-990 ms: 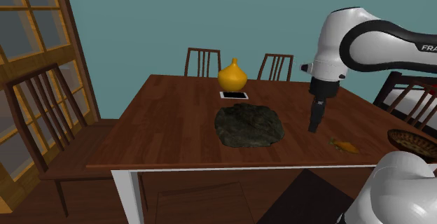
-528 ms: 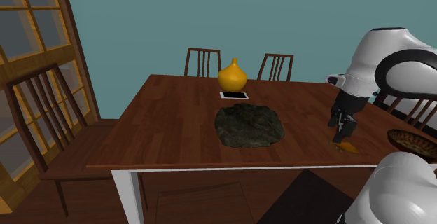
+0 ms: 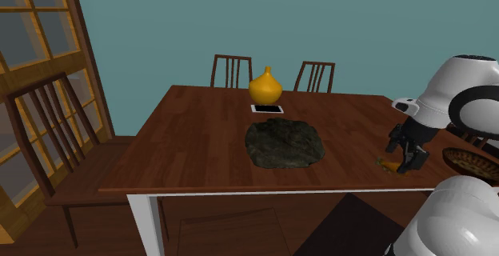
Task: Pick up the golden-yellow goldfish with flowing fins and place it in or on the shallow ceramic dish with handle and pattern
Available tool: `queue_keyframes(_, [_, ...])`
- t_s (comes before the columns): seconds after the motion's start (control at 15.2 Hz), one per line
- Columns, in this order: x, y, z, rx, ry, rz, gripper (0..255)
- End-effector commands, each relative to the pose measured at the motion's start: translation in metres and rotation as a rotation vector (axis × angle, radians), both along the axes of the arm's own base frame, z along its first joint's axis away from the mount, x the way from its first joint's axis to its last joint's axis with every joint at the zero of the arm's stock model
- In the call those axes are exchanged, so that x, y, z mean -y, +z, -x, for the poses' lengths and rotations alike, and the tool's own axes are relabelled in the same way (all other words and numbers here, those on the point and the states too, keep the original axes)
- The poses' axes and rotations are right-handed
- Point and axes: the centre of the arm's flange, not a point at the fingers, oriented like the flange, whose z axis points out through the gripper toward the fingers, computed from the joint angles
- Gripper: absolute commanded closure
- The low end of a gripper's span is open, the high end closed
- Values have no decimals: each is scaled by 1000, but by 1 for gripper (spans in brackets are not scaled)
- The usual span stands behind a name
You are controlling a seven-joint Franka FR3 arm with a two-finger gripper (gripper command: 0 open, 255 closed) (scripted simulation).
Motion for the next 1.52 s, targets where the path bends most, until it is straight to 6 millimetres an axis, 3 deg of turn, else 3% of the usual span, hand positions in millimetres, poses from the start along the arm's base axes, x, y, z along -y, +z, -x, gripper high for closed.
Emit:
queue_keyframes(0.0, [2, -11, -1, 2, 5, 1, 0])
queue_keyframes(0.26, [3, -30, -3, 2, 5, 1, 0])
queue_keyframes(0.79, [3, -30, -3, 2, 5, 1, 0])
queue_keyframes(0.86, [3, -30, -3, 2, 5, 1, 255])
queue_keyframes(1.45, [3, -30, -3, 2, 5, 1, 255])
